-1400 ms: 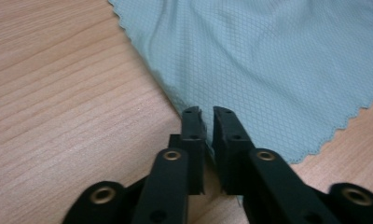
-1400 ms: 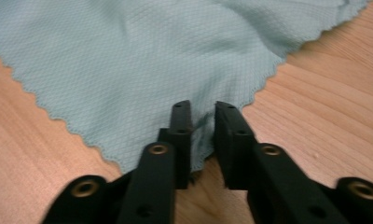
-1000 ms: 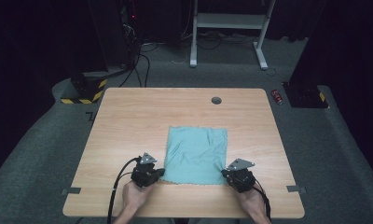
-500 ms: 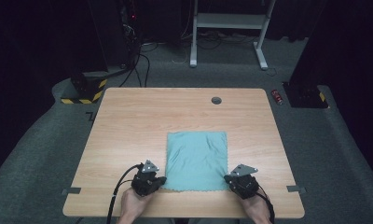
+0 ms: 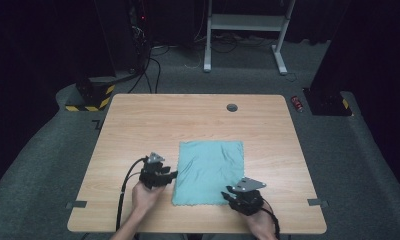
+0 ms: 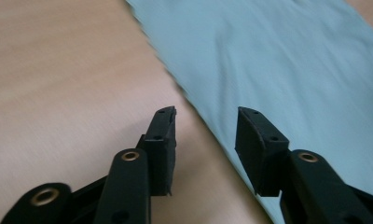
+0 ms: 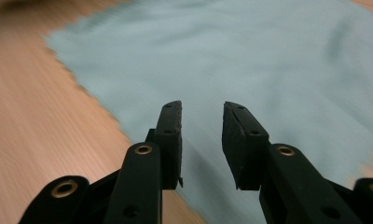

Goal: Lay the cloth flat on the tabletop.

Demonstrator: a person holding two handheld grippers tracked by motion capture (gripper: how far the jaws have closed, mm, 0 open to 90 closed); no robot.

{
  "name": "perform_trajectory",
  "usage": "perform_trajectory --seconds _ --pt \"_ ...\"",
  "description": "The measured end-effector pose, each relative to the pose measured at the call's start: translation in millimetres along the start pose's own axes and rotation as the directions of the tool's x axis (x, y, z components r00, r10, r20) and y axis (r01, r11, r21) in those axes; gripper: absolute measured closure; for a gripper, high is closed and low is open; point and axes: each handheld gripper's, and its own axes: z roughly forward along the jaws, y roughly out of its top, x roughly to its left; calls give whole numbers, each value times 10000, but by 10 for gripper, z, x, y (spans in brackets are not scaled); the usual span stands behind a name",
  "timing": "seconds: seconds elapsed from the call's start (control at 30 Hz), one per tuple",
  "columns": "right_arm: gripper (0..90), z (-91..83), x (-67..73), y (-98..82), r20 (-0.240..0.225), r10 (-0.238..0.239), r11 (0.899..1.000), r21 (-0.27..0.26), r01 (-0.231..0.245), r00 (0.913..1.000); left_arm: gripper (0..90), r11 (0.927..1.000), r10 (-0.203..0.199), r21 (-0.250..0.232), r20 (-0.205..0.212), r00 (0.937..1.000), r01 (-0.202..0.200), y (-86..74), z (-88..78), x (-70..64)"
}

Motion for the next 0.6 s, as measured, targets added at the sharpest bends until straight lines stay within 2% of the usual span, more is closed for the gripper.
perform_trajectory --seconds 0.07,0.13,0.3,0.33,0.4,0.43,0.5,0.53,0.6 --pt "671 170 146 122 -551 -145 9999 -93 141 9984 554 9999 62 -122 -330 9994 -66 142 111 90" --pt "663 315 258 208 -907 -329 9994 -161 316 9953 538 9999 56 -159 -505 9987 -64 266 211 156" --pt "627 634 610 392 -1660 -1113 9938 -216 1093 9798 510 9996 219 -171 -815 9964 -233 495 406 251" --pt "617 679 674 421 -1754 -1148 9934 -161 1138 9778 508 9997 200 -116 -826 9964 -211 534 450 262" --pt "600 765 796 474 -1803 -1426 9897 -164 1420 9732 507 9992 32 -389 -869 9962 -66 555 502 288" --pt "596 790 824 485 -1795 -1540 9880 -205 1529 9716 505 9996 -49 -288 -814 9967 25 570 537 311" --pt "584 839 876 499 -1795 -1553 9877 -110 1559 9714 497 10000 42 46 -860 9963 -38 606 628 326" --pt "579 852 880 498 -1815 -1527 9881 -101 1534 9715 498 9999 110 -87 -899 9959 -118 623 666 327" --pt "573 870 879 495 -1722 -1502 9884 -51 1516 9736 502 10000 84 -35 -838 9964 -87 671 714 331"
